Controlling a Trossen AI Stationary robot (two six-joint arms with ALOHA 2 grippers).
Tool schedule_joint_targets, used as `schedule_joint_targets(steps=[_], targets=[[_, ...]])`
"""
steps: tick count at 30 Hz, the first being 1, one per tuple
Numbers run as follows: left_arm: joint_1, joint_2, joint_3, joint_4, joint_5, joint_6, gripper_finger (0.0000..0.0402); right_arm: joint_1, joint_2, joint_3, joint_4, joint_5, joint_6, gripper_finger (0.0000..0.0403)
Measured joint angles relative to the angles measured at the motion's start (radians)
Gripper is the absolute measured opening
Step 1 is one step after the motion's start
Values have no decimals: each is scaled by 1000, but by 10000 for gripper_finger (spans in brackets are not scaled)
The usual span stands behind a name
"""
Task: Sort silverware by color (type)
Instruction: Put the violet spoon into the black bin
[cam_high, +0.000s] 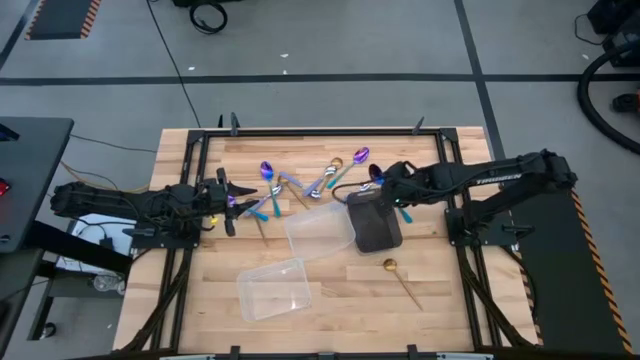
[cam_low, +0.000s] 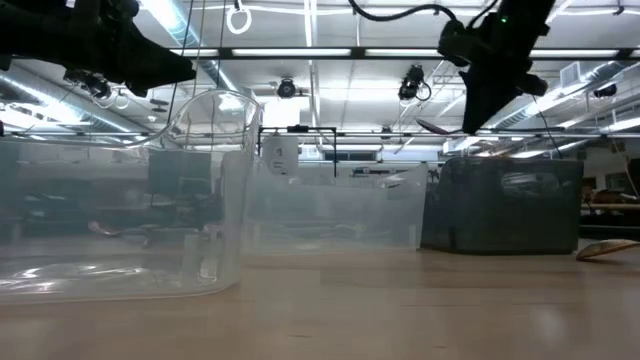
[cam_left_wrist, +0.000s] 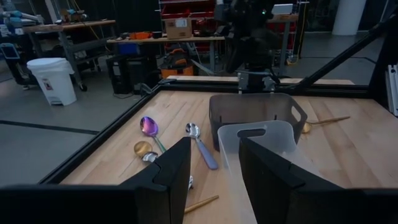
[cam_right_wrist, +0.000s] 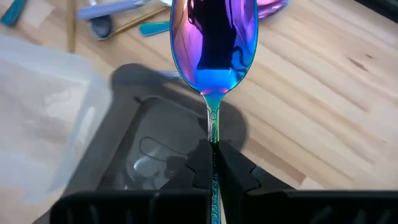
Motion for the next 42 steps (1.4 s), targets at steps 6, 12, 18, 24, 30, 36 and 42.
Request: schedule_joint_targets(steps=[6, 12, 18, 24, 30, 36, 42], targets=[[0, 0, 0, -6, 0, 0, 144, 44, 109, 78, -18, -2, 15, 13], [0, 0, 0, -6, 0, -3, 144, 61, 212, 124, -28, -24, 16, 14], [0, 0, 0, -8, 0, -5, 144, 65, 282, 142, -22, -51, 27, 14], [0, 0, 0, -10, 0, -5, 144, 67, 322, 142, -17, -55, 25, 14], [0, 0, 0, -11, -1, -4, 144, 68, 343, 142, -18, -86, 19, 14], [0, 0, 0, -12, -1, -2, 144, 69, 377, 141, -12, -114, 13, 14], [0, 0, 0, -13, -1, 0, 144, 68, 407, 137, -1, -156, 16, 14]])
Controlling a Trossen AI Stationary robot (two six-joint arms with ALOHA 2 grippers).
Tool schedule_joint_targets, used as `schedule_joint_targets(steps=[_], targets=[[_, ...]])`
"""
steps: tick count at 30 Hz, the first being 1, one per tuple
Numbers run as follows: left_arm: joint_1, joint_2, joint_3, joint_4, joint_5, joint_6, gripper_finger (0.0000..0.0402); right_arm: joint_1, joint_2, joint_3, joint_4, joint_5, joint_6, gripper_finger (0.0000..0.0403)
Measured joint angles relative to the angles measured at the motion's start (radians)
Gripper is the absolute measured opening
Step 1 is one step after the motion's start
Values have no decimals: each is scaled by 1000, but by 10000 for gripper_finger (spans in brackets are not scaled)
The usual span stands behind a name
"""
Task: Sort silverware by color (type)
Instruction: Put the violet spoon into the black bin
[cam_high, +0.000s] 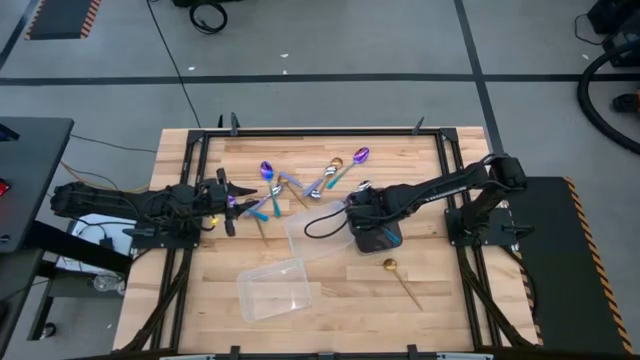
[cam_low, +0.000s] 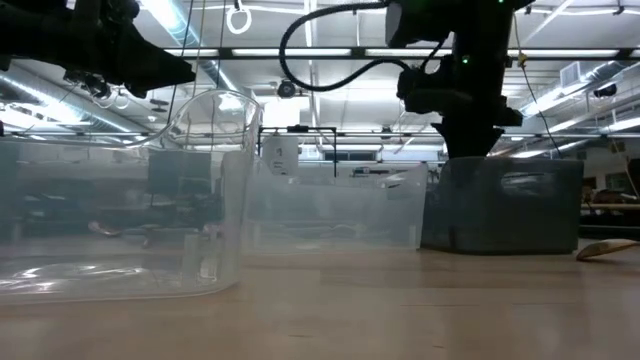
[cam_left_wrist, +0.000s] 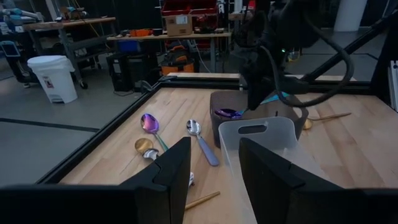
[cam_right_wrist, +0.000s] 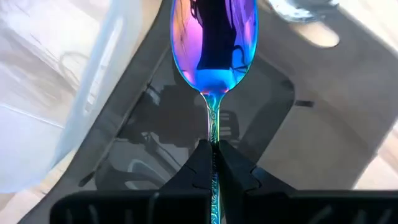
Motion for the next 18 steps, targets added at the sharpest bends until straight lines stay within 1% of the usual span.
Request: schedule_joint_targets(steps=[6, 9, 12, 18], targets=[[0, 0, 0, 0, 0, 0, 144, -11, 37, -6, 10, -13, 0, 14], [0, 0, 0, 0, 0, 0, 144, -15, 51, -6, 14, -9, 0, 22], [0, 0, 0, -3, 0, 0, 144, -15, 63, -8, 17, -6, 0, 45], [0, 0, 0, -11, 0, 1, 144, -16, 56, -14, 33, -13, -8, 111]])
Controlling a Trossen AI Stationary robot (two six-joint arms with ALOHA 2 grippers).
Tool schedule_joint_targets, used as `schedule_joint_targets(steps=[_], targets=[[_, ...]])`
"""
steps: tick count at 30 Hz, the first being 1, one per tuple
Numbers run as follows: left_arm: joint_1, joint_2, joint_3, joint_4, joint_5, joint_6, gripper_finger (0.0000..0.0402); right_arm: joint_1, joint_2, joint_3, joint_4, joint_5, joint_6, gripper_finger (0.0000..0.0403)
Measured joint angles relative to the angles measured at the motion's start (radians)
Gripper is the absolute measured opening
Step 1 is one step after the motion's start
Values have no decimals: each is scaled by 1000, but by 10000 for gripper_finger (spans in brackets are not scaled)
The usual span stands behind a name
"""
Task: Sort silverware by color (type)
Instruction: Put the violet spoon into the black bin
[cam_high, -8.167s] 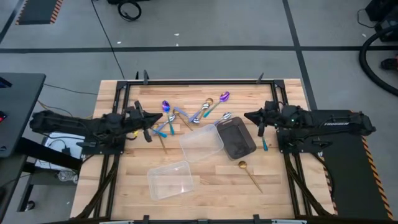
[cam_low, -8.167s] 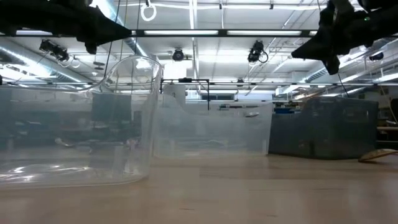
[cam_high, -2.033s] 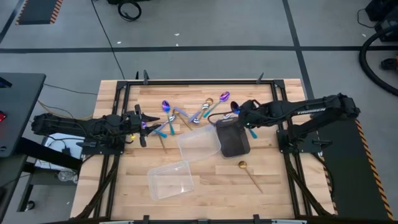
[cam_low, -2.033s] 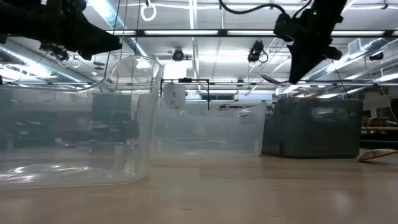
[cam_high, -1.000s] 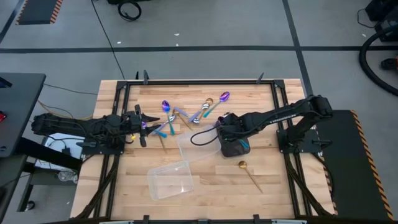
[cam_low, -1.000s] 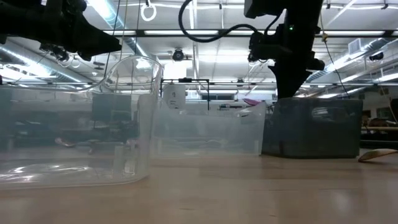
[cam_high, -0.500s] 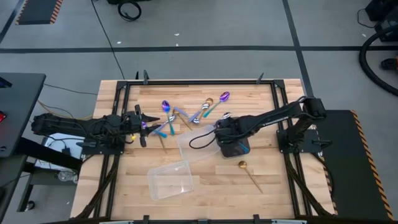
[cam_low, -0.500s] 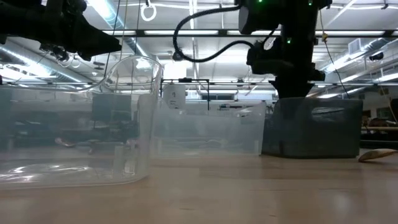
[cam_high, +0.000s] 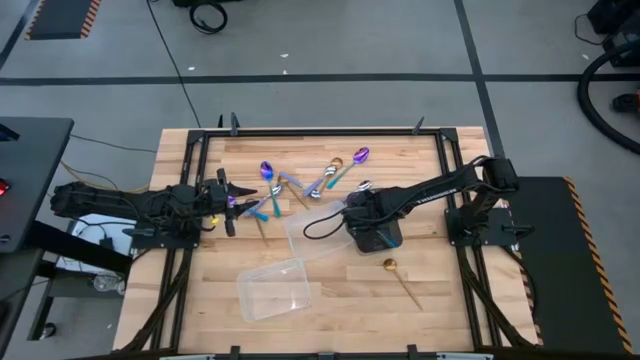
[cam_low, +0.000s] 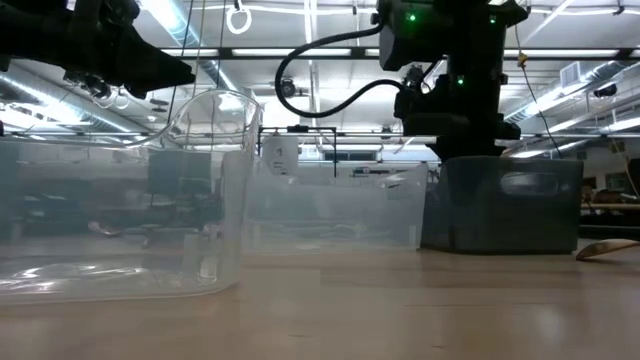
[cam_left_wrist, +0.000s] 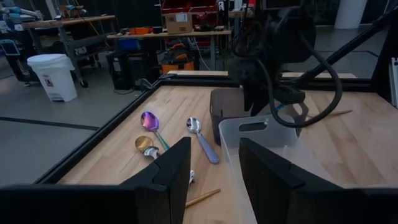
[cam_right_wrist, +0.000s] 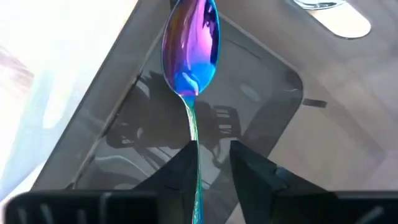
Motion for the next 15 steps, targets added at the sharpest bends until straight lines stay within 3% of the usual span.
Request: schedule_joint_targets(steps=[5, 15], targets=[[0, 0, 0, -3, 0, 0, 144, -1, -1, 0, 3, -8, 0, 139], [0, 0, 0, -3, 0, 0, 144, 4, -102, 0, -4, 19, 19, 143]])
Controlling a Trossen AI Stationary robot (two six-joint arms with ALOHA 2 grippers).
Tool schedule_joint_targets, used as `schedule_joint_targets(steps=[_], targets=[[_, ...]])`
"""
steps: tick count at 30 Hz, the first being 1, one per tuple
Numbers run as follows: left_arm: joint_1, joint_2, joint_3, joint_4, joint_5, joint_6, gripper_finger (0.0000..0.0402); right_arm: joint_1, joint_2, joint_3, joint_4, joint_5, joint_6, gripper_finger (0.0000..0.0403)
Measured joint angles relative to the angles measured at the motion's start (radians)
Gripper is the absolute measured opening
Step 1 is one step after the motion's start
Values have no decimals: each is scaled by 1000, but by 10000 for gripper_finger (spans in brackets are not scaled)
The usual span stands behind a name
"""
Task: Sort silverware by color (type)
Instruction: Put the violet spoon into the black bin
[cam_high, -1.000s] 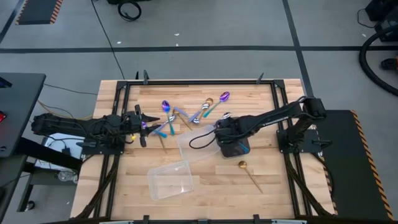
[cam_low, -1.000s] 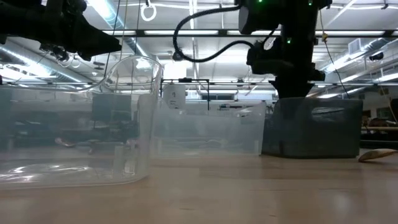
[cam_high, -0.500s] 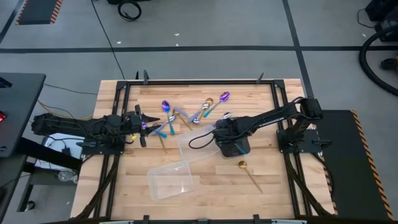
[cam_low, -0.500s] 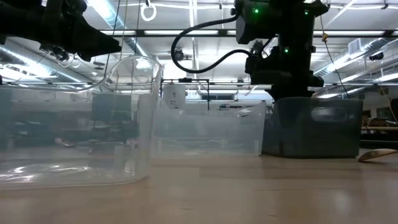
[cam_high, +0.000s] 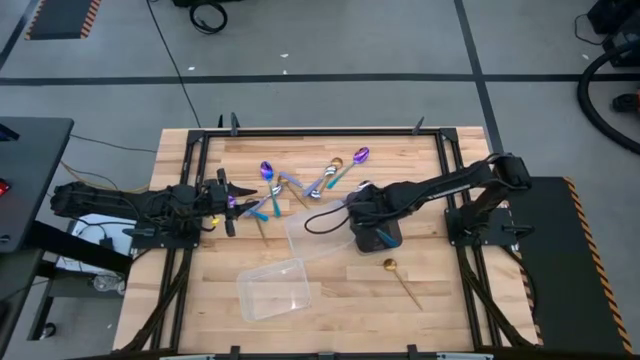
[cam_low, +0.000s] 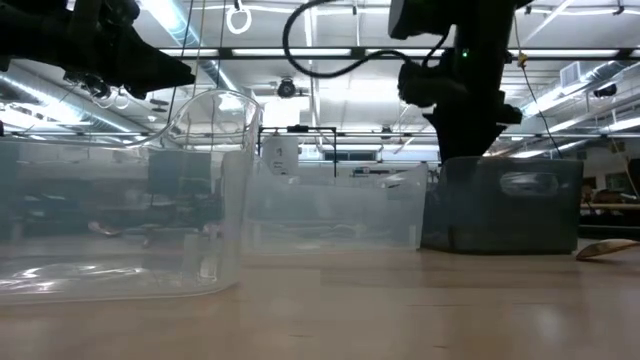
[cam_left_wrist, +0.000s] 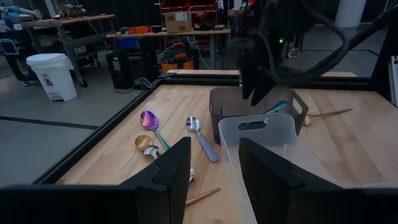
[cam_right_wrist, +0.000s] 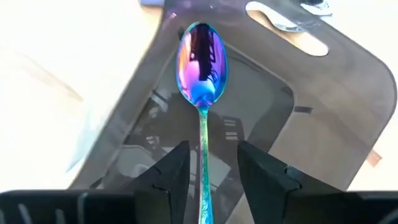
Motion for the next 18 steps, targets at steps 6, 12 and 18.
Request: schedule_joint_targets(steps=[6, 12, 18], targets=[[0, 0, 0, -21, 2, 0, 144, 0, -19, 0, 4, 5, -8, 143], [0, 0, 0, -83, 77, 36, 144, -4, -69, 0, 36, 14, -41, 143], [0, 0, 0, -87, 114, 27, 144, -7, -93, 0, 30, 7, -60, 143]])
